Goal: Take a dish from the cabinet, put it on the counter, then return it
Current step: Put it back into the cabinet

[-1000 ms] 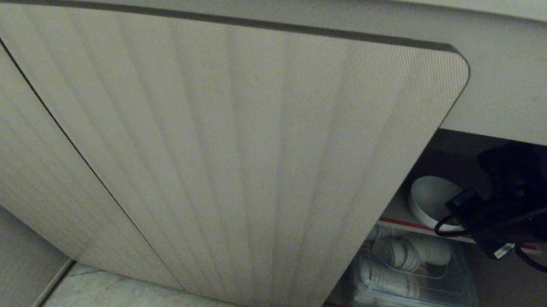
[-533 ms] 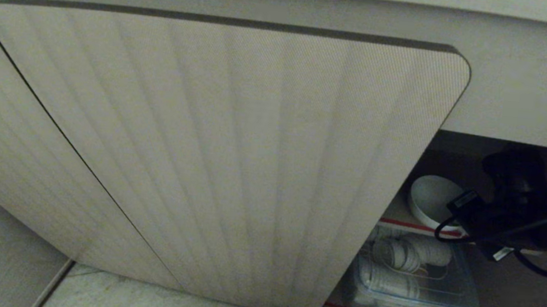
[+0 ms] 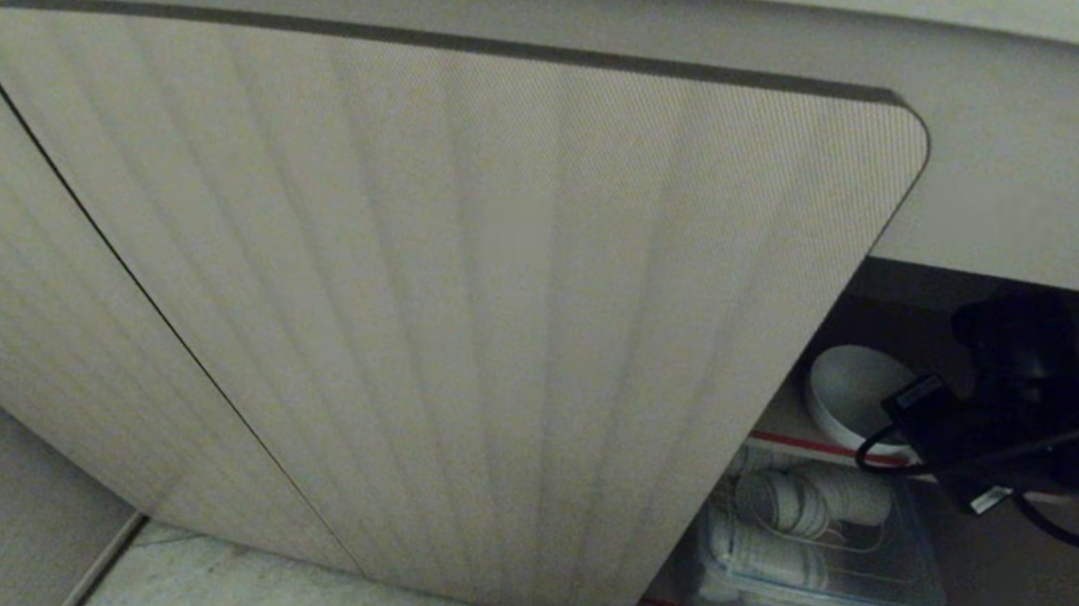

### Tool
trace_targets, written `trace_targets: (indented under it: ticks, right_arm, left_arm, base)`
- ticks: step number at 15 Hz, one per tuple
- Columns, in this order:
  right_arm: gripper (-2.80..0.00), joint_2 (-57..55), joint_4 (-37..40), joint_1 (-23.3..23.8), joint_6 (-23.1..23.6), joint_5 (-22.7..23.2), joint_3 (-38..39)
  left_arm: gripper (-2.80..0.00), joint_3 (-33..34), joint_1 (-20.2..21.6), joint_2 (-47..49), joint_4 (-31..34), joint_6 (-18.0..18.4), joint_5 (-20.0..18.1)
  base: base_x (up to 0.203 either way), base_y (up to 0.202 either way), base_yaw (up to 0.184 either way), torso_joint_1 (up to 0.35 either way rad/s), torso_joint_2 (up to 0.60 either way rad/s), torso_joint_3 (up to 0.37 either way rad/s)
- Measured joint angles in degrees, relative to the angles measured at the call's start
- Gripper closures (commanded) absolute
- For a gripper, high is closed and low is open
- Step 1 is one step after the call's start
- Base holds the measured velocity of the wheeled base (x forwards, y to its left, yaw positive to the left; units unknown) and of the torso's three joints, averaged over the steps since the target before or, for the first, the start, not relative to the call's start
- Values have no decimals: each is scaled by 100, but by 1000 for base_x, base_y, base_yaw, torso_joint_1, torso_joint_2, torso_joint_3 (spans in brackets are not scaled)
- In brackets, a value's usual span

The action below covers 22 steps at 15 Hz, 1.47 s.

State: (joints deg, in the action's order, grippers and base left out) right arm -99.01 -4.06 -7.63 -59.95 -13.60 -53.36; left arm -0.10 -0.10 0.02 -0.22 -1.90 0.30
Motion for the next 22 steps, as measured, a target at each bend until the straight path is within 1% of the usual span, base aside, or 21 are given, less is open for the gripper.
trace_targets:
  ticks: [2, 10, 12, 19, 22]
  right_arm:
    - [0, -13, -132, 0, 0, -2, -11]
    - [0, -35, -169, 0, 0, -32, 17]
    - [0, -76, -216, 0, -8, -213, -2]
    - [0, -179, -446, 0, -14, -297, -20]
    - [0, -226, -442, 0, -142, -381, -35]
  left_arm:
    - [0, 0, 0, 0, -2, 0, 2]
    - [0, 0, 2, 0, -2, 1, 1]
    - [0, 0, 0, 0, -2, 1, -1]
    - [0, 0, 0, 0, -2, 0, 0]
    - [0, 0, 0, 0, -2, 0, 2]
  base:
    - [0, 0, 0, 0, 0, 0]
    - [0, 0, 0, 0, 0, 0]
    - [0, 0, 0, 0, 0, 0]
    - [0, 0, 0, 0, 0, 0]
    - [0, 0, 0, 0, 0, 0]
